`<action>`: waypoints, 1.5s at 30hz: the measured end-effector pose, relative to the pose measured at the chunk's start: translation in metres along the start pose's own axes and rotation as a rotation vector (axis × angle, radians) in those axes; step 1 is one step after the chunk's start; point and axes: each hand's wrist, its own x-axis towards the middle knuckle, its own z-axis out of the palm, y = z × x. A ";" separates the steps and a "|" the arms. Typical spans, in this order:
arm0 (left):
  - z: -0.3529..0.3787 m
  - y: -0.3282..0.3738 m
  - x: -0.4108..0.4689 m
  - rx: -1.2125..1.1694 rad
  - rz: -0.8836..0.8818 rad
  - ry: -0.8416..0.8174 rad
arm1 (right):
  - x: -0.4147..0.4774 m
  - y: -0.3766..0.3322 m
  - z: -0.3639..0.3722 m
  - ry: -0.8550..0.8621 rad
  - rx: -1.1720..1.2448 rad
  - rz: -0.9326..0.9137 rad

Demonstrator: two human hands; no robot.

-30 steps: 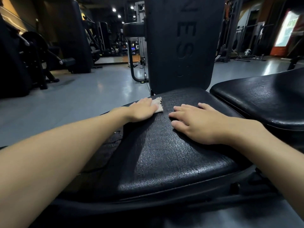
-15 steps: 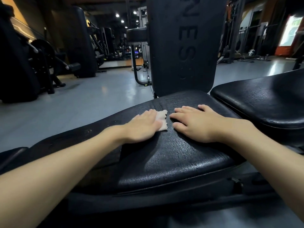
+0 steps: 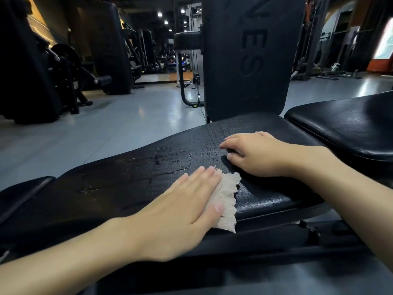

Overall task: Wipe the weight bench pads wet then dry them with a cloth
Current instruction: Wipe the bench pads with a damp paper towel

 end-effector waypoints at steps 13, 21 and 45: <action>-0.019 -0.111 0.142 -0.021 -0.246 0.033 | -0.004 -0.008 0.009 -0.158 -0.104 0.004; -0.029 -0.147 0.194 -0.089 -0.403 0.053 | -0.001 -0.007 0.010 -0.184 -0.161 0.002; 0.005 -0.048 -0.020 0.103 -0.097 -0.037 | 0.004 -0.047 0.015 -0.195 -0.031 -0.101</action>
